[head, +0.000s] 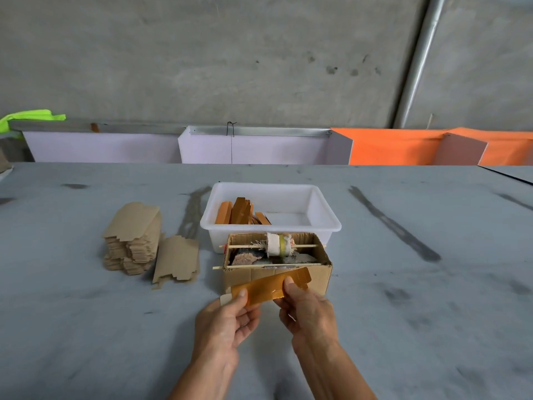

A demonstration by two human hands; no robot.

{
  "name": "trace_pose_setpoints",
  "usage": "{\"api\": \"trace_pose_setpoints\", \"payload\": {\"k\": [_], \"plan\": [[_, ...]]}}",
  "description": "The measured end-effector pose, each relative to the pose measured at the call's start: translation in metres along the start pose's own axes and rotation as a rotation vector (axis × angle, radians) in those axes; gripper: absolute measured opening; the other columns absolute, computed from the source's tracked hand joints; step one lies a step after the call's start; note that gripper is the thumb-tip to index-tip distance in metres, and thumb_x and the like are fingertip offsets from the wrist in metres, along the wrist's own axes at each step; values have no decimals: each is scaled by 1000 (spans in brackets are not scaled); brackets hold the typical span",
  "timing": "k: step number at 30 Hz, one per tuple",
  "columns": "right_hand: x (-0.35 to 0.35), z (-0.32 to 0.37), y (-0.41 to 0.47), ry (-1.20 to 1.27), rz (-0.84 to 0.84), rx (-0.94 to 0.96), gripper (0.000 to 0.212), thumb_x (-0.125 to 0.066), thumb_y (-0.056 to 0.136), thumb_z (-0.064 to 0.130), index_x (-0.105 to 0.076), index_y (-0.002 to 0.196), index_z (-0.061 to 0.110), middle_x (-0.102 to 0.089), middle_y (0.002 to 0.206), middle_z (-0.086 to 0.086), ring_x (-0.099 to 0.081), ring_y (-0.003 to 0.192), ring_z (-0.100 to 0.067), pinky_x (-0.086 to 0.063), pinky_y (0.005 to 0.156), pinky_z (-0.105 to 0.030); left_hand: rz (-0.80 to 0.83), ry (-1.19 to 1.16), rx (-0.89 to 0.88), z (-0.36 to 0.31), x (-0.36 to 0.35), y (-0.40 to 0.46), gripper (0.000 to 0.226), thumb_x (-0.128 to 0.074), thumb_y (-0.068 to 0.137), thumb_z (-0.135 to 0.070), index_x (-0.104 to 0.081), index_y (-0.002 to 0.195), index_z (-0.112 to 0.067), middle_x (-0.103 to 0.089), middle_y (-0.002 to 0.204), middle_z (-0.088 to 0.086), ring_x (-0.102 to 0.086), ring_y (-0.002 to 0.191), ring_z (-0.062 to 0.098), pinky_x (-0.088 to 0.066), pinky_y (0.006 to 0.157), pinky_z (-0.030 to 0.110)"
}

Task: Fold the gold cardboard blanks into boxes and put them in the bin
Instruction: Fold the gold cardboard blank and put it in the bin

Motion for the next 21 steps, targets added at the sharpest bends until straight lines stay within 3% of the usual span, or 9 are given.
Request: {"api": "trace_pose_setpoints", "payload": {"k": [3, 7, 11, 16, 21], "plan": [[-6, 11, 4, -69, 37, 54, 18, -63, 89, 13, -60, 72, 10, -63, 51, 1, -61, 58, -13, -47, 57, -25, 20, -19, -14, -13, 1, 3, 8, -69, 81, -7, -60, 82, -8, -66, 57, 8, -62, 48, 19, -53, 46, 26], [-17, 28, 8, -143, 110, 90, 19, -63, 90, 15, -61, 72, 10, -65, 52, 1, -62, 54, -11, -47, 56, -24, 8, 31, -120, -34, 5, 9, 9, -69, 80, -2, -63, 74, -7, -65, 69, 9, -60, 61, 21, -50, 48, 27], [-29, 35, 11, -101, 178, 40, 16, -65, 89, 21, -64, 76, 11, -69, 66, -6, -64, 58, -16, -50, 55, -27, -43, 89, -224, -45, 8, 10, 10, -70, 79, -1, -65, 71, -6, -68, 73, 9, -63, 68, 23, -52, 56, 30], [-28, 42, 19, -110, 105, 96, 11, -62, 90, 15, -66, 81, 9, -63, 66, -6, -59, 62, -17, -50, 56, -27, -59, 203, -347, -54, 9, 9, 9, -74, 77, -4, -70, 71, -9, -69, 66, 1, -66, 73, 26, -56, 68, 40], [-27, 49, 21, -145, 90, 123, 14, -64, 89, 16, -64, 77, 10, -62, 64, -5, -60, 63, -17, -50, 58, -29, -2, 324, -335, -59, 4, 7, 6, -76, 77, -15, -73, 72, -15, -71, 64, -1, -67, 72, 26, -57, 71, 43]]}}
Point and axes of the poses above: each hand's wrist, its own y-axis towards the middle knuckle, its own x-axis out of the back of the hand, z = x × y, the point moved 5 cm from there along y, towards the middle knuckle
